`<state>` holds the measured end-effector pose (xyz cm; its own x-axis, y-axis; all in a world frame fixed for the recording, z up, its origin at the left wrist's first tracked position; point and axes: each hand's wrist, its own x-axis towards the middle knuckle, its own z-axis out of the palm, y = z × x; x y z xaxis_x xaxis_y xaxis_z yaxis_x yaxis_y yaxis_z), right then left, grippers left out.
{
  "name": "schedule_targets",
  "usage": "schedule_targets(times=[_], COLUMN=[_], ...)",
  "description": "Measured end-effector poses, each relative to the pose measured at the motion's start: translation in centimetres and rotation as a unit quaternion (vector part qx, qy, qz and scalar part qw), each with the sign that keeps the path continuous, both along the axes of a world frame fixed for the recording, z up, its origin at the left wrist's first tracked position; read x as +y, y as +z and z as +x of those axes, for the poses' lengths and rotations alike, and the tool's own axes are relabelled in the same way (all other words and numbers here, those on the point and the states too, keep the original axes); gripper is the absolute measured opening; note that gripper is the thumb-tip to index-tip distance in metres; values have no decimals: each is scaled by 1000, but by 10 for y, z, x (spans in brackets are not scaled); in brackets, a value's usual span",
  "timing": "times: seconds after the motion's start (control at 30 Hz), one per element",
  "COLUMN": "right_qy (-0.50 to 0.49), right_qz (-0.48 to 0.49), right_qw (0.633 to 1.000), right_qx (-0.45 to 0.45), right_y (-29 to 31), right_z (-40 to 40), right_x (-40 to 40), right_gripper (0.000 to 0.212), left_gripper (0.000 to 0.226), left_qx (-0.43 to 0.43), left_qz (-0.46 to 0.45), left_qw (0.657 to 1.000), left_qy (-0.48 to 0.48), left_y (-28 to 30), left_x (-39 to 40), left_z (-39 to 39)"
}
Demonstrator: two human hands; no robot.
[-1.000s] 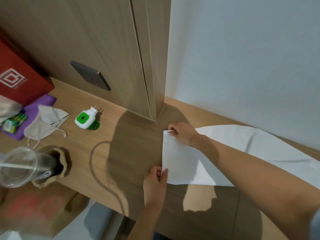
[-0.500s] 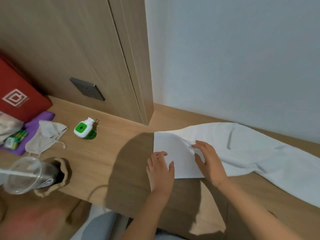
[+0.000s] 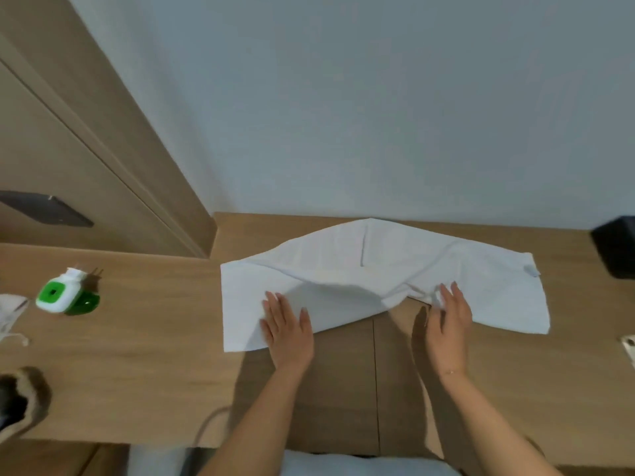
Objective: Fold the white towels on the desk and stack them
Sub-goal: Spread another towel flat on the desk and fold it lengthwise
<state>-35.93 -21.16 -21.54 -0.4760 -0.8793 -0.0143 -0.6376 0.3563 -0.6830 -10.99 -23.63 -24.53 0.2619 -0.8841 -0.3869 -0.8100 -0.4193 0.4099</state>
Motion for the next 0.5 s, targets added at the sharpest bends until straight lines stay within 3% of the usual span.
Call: schedule_targets(times=[0.13,0.23,0.33,0.5], right_qy=[-10,39,88,160], right_qz=[120,185,214,239], right_qw=[992,981,967,950], right_qx=[-25,37,108,124], right_y=[-16,-27,-35,-45], right_z=[-54,-68,-80,-122], right_x=[-22,-34,-28,-1], right_gripper=[48,54,62,71], left_gripper=[67,67,68,67], left_qx=[-53,-75,-94,-89], left_qz=[-33,-14,-7,3], left_qw=[998,997,994,990], left_qy=[-18,-31,-52,-112], left_y=[-9,-15,-18,-17], left_x=[7,4,5,7], left_z=[5,5,14,46])
